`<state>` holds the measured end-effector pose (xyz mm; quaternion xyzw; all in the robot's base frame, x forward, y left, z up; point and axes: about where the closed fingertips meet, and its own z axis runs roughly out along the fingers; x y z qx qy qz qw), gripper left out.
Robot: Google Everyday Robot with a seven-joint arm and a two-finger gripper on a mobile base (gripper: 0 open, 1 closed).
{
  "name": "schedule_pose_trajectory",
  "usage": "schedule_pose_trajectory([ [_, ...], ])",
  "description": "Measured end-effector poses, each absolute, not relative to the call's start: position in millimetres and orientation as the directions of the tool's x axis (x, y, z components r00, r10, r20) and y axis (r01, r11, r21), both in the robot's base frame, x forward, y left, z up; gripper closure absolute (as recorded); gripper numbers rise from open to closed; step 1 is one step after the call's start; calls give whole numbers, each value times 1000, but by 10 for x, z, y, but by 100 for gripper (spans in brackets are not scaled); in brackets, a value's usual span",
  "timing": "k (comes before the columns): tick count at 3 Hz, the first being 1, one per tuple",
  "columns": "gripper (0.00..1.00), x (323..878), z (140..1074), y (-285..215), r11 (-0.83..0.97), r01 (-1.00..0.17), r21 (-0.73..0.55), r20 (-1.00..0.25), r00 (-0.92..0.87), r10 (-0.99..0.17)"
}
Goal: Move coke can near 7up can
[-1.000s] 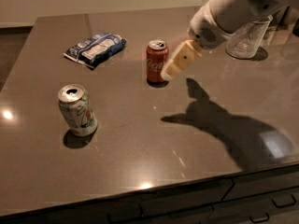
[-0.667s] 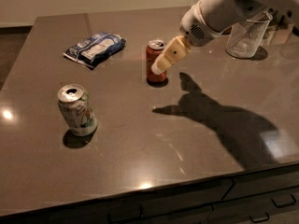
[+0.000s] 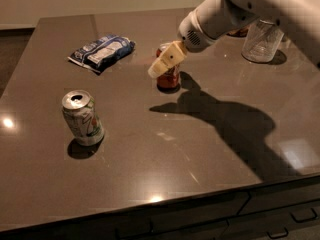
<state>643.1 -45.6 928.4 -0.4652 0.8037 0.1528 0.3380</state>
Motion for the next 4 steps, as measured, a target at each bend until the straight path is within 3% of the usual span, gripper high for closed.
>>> schedule_pose_trajectory([
  [1, 13, 6499, 9229, -361, 509, -860, -38, -699, -341, -629],
  [4, 91, 6059, 9413, -256, 370, -927, -59, -762, -197, -617],
])
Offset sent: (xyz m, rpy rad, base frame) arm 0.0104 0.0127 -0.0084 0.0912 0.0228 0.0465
